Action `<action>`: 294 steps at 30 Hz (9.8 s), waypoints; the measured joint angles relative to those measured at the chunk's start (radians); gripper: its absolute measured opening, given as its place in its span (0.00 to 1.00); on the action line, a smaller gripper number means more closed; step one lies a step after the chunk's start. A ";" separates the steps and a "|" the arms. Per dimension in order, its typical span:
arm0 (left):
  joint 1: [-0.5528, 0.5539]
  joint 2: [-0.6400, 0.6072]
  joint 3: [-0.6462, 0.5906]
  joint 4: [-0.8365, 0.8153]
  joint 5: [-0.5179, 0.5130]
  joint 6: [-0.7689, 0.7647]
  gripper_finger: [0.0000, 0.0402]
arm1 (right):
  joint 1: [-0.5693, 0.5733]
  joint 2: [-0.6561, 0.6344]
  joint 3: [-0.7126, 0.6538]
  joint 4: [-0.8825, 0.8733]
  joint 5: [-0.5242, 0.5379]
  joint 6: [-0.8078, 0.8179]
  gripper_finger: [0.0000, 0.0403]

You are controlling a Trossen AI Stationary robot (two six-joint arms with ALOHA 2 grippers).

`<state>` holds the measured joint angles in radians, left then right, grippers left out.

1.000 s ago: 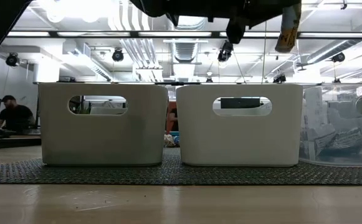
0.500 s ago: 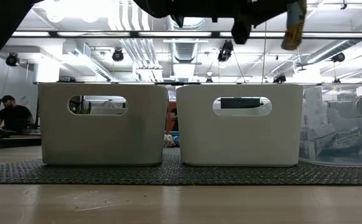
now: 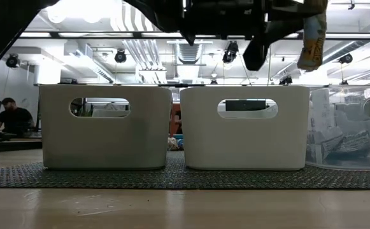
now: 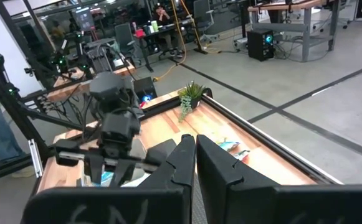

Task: Pick and place Granola Bars by type
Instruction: Put the orange granola bar into the transparent bin, then put the red granola bar into the gray bin

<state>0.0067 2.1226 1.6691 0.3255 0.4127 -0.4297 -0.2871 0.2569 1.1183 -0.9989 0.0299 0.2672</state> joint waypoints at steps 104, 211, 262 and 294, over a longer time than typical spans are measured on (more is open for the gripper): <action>0.016 -0.001 0.085 -0.318 -0.097 0.457 0.12 | 0.000 0.000 0.000 -0.023 0.026 0.010 0.02; 0.058 -1.209 -0.893 -0.215 -0.624 0.271 0.00 | -0.320 1.647 0.708 0.090 -0.144 0.189 0.54; 0.058 -1.209 -0.894 -0.214 -0.624 0.241 0.00 | -0.387 1.757 0.834 0.201 -0.267 0.442 0.73; 0.058 -1.209 -0.894 -0.215 -0.624 0.212 0.00 | -0.375 1.757 0.481 0.373 -0.293 0.534 0.66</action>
<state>0.0643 0.9138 0.7753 0.1104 -0.2108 -0.2173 -0.6618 2.0136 1.5990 -0.6264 -0.2634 0.8009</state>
